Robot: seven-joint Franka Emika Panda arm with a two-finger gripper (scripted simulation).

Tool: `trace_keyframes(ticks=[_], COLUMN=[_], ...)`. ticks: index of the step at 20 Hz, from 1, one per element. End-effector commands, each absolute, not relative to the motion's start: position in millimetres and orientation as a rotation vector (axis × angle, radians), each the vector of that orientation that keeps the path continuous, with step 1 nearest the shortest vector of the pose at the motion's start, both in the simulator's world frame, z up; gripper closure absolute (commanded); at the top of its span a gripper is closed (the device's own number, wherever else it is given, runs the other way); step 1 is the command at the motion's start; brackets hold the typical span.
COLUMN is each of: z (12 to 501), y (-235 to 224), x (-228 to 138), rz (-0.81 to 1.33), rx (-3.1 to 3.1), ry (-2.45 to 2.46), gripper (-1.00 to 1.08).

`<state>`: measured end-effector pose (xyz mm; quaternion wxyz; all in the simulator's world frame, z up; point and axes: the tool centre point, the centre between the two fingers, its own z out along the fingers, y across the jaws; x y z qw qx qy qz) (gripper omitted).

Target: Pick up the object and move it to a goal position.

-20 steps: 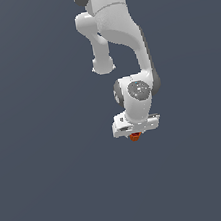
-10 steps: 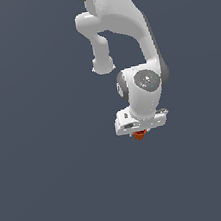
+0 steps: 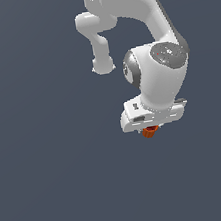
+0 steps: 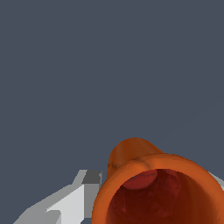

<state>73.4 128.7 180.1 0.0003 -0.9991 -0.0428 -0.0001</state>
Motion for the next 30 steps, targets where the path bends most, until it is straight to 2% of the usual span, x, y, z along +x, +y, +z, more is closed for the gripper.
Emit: trace_keyframes(ticks=[1,14,30], z=[201.7,275.6,298.8], y=[133.9,152.2,158.3], x=[81.9,115.4,127.7], rz=[0.000,0.000,0.000], rx=[-3.138,-3.138,-3.138], ry=[-0.134,-0.133,-0.133], gripper=[1.08,1.08,1.08])
